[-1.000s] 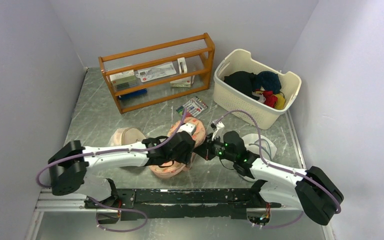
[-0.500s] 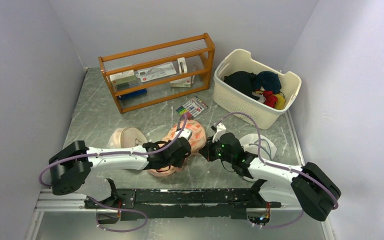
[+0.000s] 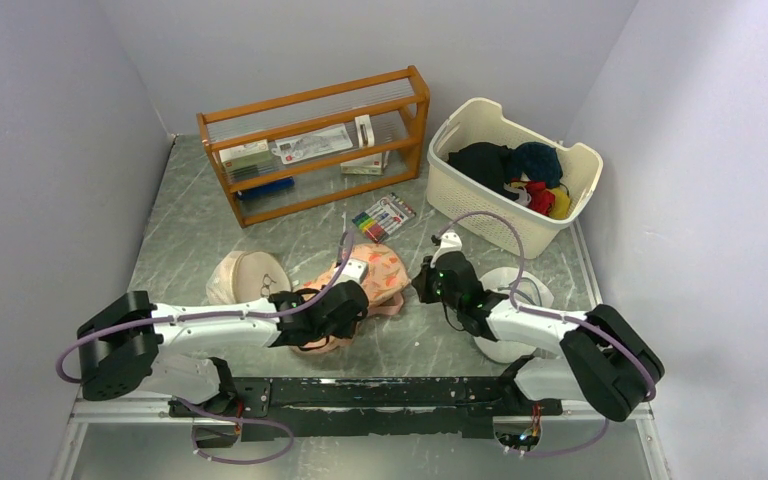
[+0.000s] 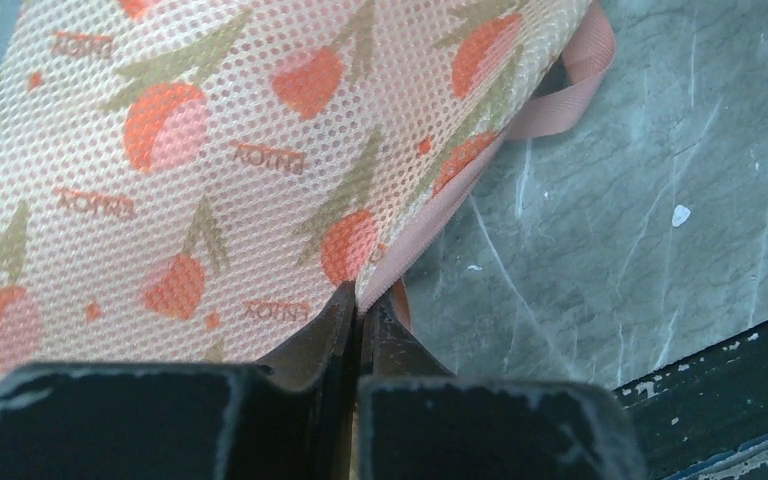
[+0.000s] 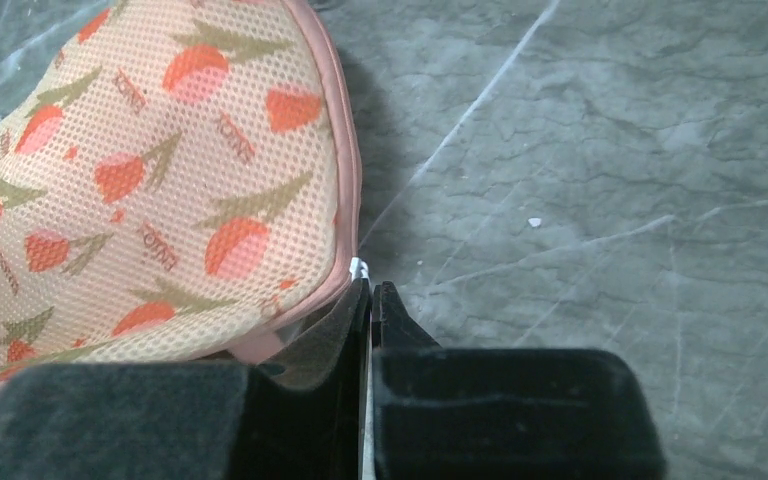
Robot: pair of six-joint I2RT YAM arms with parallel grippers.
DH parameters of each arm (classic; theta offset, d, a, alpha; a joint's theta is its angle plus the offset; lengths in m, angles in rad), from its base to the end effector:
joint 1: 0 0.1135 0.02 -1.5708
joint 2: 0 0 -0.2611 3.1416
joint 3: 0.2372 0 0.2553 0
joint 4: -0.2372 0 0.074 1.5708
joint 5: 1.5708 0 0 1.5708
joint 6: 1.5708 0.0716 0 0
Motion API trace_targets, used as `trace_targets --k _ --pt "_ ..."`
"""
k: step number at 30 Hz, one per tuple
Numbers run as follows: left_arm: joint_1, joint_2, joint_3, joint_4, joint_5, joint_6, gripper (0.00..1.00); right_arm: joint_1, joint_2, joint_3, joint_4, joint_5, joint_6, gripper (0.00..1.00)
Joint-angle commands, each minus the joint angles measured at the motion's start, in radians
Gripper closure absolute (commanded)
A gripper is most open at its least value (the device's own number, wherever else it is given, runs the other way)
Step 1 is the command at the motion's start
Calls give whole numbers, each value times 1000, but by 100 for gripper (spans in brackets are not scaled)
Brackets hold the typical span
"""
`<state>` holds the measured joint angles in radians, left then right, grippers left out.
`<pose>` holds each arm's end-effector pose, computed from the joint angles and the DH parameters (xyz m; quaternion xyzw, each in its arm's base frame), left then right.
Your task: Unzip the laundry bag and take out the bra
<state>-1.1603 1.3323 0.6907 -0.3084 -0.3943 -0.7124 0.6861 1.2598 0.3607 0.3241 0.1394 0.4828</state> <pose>0.1348 -0.2407 0.1528 0.1490 0.9237 -0.1307 0.3278 0.2099 0.1590 0.1264 -0.0558 0.8753 0.2118 0.4311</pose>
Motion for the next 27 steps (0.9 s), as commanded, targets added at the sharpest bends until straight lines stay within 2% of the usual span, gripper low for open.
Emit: trace_targets --k 1,6,12,16,21,27 --pt "2 -29 -31 -85 -61 -14 92 -55 -9 11 -3 28 -39 100" --pt "8 4 1 -97 -98 11 89 -55 -102 -20 1 -156 -48 100" --pt "81 110 98 -30 -71 104 87 -56 -258 -110 -56 -211 31 100" --pt "134 161 159 -14 -49 146 85 -54 -300 -149 -54 -249 62 100" --pt "143 139 168 -46 -50 150 71 -51 -302 -177 9 -354 62 100" --pt "140 -20 59 -92 49 108 41 -34 -277 -182 81 -444 79 100"
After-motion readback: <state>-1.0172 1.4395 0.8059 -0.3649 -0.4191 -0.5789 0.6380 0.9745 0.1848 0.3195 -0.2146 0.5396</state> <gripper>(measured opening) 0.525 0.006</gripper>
